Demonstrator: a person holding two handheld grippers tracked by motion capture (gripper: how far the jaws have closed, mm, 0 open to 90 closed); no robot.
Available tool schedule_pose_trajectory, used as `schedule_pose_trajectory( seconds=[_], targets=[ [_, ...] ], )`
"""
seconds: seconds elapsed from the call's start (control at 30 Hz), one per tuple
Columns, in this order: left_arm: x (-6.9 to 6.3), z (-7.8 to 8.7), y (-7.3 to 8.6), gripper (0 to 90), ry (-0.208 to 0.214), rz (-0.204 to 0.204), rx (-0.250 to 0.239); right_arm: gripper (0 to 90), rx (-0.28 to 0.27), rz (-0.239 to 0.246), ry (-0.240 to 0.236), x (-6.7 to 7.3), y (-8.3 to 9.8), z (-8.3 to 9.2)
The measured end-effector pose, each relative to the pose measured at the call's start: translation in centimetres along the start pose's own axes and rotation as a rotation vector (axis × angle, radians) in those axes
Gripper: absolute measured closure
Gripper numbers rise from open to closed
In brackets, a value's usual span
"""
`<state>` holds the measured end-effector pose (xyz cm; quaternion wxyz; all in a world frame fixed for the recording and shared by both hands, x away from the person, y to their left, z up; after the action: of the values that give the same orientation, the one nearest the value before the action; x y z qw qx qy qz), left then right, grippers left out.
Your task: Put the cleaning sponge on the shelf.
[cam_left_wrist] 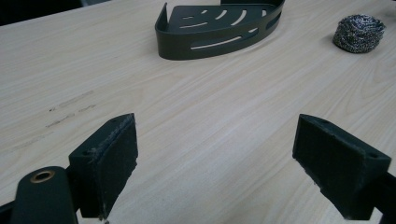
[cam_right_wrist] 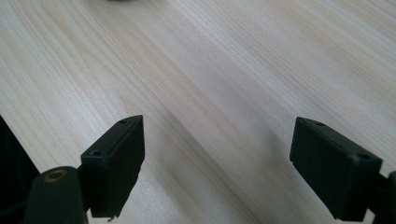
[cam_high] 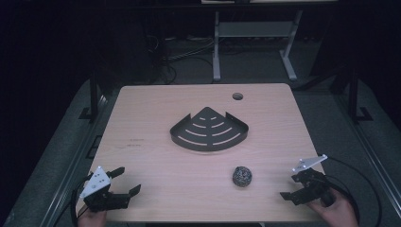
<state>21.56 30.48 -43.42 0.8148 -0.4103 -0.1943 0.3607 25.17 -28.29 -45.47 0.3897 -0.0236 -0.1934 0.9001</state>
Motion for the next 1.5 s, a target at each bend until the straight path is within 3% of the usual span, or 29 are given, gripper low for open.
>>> schedule_pose_trajectory(
  seconds=[0.57, 1.5],
  targets=[
    [-0.1, 0.0, -0.1, 13.3, -0.002, -0.006, -0.005, 17.5, 0.030, 0.055, -0.016, 1.0, -0.9, -0.4],
    [0.2, 0.3, -0.2, 13.3, -0.004, -0.001, -0.013, 16.6, 0.070, 0.180, -0.042, 3.1, -4.8, -1.0]
  ],
)
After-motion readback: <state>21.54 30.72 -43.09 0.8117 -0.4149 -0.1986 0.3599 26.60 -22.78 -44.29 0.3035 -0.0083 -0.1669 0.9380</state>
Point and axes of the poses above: each handheld gripper's, and its own axes: z roughly backward along the jaws, y roughly out of its underside, x roughly to its left, the point moved 1 cm from there along -z, roughly forward along the jaws, and after that the axes turned 7 degrees about x, right-handed, at the moved point
